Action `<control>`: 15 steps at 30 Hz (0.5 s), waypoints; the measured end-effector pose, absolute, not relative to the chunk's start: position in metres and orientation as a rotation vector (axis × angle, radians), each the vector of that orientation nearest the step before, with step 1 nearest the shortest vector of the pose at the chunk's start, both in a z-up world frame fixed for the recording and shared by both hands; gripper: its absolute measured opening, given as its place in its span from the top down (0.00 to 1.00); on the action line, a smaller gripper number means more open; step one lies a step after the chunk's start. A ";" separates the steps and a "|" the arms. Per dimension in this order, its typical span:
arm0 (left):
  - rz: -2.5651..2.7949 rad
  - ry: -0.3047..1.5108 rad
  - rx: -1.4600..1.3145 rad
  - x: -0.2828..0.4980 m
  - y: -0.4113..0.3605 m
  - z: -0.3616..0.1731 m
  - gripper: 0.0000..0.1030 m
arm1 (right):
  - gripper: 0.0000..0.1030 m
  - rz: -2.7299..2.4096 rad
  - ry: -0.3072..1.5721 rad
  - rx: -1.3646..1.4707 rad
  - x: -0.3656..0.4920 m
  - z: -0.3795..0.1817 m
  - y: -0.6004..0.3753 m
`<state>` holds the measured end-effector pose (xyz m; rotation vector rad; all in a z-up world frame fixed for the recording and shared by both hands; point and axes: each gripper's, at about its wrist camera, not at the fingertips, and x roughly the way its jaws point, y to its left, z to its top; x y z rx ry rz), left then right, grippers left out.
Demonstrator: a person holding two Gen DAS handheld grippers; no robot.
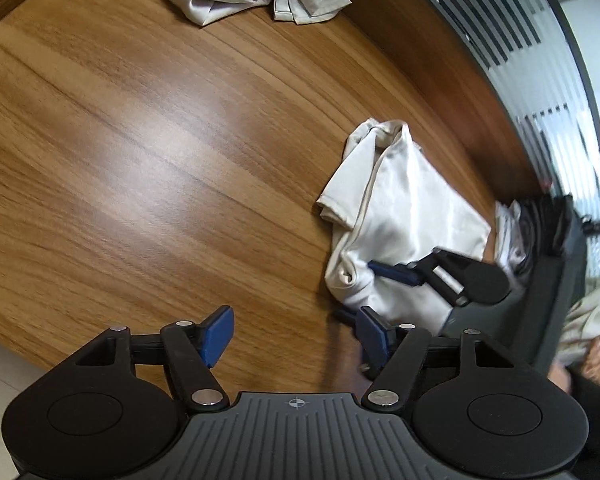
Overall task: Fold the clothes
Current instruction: 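Grasp the folded shirt bundle with the right tool while the left tool grasps it too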
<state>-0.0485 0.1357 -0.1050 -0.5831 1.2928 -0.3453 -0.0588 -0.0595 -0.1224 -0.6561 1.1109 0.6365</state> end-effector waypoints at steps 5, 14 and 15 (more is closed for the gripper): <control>-0.364 1.295 -0.703 -0.036 0.128 -0.115 0.19 | 0.76 0.637 1.088 -0.616 -0.056 -0.115 -0.072; -0.409 1.346 -0.821 -0.007 0.086 -0.136 0.11 | 0.87 0.615 1.041 -0.530 -0.056 -0.082 -0.097; -0.417 1.355 -0.812 -0.002 0.080 -0.137 0.11 | 0.87 0.614 1.040 -0.523 -0.056 -0.080 -0.099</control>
